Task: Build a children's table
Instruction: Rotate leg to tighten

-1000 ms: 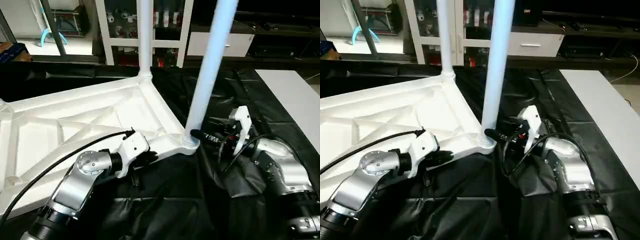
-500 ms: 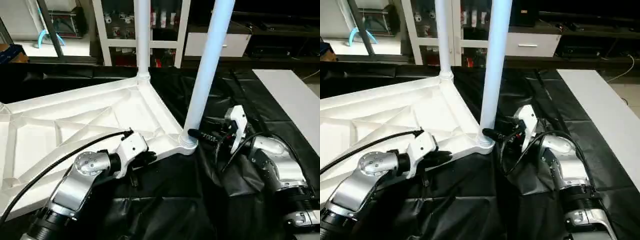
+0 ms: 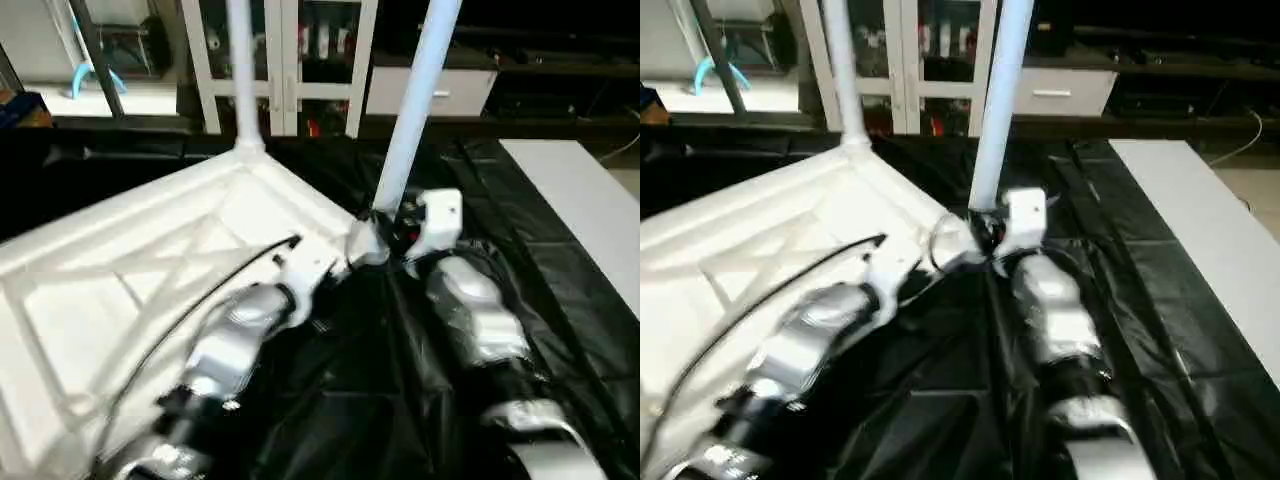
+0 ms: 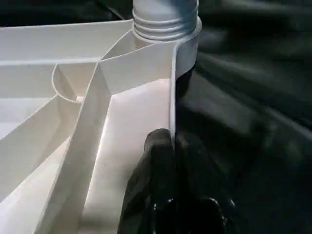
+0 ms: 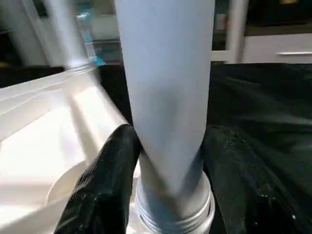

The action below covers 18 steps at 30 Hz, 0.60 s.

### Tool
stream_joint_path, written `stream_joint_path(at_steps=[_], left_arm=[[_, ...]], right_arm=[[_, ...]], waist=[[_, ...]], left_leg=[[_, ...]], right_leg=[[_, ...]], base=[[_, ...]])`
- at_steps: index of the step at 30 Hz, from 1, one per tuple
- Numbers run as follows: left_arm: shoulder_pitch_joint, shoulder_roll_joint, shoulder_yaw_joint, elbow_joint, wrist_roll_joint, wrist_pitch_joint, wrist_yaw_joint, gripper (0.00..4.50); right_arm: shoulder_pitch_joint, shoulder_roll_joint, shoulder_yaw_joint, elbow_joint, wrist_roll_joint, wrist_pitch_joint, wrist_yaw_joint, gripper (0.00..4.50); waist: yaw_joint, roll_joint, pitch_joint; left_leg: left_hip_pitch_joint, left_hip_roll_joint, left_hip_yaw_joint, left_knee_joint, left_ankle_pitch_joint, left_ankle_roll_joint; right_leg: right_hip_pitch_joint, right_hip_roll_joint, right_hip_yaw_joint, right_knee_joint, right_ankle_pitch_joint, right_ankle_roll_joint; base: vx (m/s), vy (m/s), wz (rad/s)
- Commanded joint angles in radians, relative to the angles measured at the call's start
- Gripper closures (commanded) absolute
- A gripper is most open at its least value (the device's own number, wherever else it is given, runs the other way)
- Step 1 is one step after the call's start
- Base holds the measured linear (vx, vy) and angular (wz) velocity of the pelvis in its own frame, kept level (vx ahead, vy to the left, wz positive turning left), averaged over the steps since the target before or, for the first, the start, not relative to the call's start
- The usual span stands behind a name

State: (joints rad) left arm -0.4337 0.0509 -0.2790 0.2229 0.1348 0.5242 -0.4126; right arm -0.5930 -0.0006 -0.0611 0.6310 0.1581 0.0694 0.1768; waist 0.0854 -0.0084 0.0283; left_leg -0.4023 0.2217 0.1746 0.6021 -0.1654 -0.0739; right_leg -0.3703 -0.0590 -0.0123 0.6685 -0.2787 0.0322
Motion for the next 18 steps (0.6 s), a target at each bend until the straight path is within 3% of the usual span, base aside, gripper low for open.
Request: stream_joint_path(at_steps=[1, 3, 7, 9, 13, 15, 18], left_arm=[[-0.062, -0.045, -0.013, -0.041, -0.005, -0.068, 0.025, 4.50], [-0.063, -0.037, -0.005, -0.039, 0.001, -0.072, 0.020, 4.50], [-0.021, 0.055, 0.017, -0.065, -0.014, -0.098, -0.037, 4.50], [0.009, 0.102, 0.015, -0.091, -0.038, -0.147, -0.109, 4.50], [0.065, 0.162, 0.032, -0.153, -0.089, -0.167, -0.202, 4.50], [0.129, 0.216, 0.053, -0.239, -0.174, -0.168, -0.328, 4.50], [0.157, 0.256, 0.044, -0.282, -0.208, -0.167, -0.388, 4.50]], right_arm=[[0.014, 0.052, 0.024, 0.101, -0.008, 0.010, -0.017, 2.66], [0.003, 0.074, 0.003, 0.099, 0.027, -0.009, 0.026, 2.66], [0.066, -0.009, 0.070, -0.060, 0.026, -0.048, 0.239, 2.66], [0.107, -0.059, 0.079, -0.152, 0.062, -0.010, 0.319, 2.40], [0.162, -0.165, 0.095, -0.255, 0.074, 0.034, 0.407, 2.17], [0.194, -0.271, 0.076, -0.308, 0.100, 0.067, 0.522, 1.89], [0.205, -0.317, 0.055, -0.325, 0.133, 0.092, 0.605, 1.88]], waist=[[0.000, -0.007, -0.064], [0.001, -0.009, -0.065], [0.010, -0.012, -0.066], [0.008, -0.014, -0.065], [0.008, -0.008, -0.065], [0.016, -0.009, -0.066], [0.015, -0.010, -0.063]], left_leg=[[0.028, -0.002, 0.001, -0.049, -0.029, 0.025], [0.028, -0.001, 0.000, -0.049, -0.031, 0.033], [0.028, 0.001, 0.000, -0.045, -0.016, 0.052], [0.022, -0.003, -0.001, -0.046, -0.006, 0.065], [0.027, 0.002, 0.000, -0.046, 0.004, 0.064], [0.025, 0.002, 0.000, -0.042, 0.021, 0.066], [0.026, 0.001, 0.003, -0.045, 0.004, 0.064]], right_leg=[[0.041, -0.048, 0.021, -0.068, 0.336, -0.202], [0.042, -0.047, 0.019, -0.067, 0.349, -0.188], [0.045, -0.045, 0.018, -0.064, 0.390, -0.176], [0.048, -0.044, 0.017, -0.063, 0.416, -0.171], [0.042, -0.043, 0.017, -0.062, 0.413, -0.196], [0.048, -0.039, 0.017, -0.059, 0.445, -0.199], [0.040, -0.037, 0.017, -0.061, 0.432, -0.204]], base=[[0.000, 0.000, 0.00], [0.000, 0.000, 0.00], [0.000, 0.000, 0.00], [0.000, 0.000, 0.00], [0.000, 0.000, 0.00], [0.000, 0.000, 0.00], [0.000, 0.000, 0.00]])
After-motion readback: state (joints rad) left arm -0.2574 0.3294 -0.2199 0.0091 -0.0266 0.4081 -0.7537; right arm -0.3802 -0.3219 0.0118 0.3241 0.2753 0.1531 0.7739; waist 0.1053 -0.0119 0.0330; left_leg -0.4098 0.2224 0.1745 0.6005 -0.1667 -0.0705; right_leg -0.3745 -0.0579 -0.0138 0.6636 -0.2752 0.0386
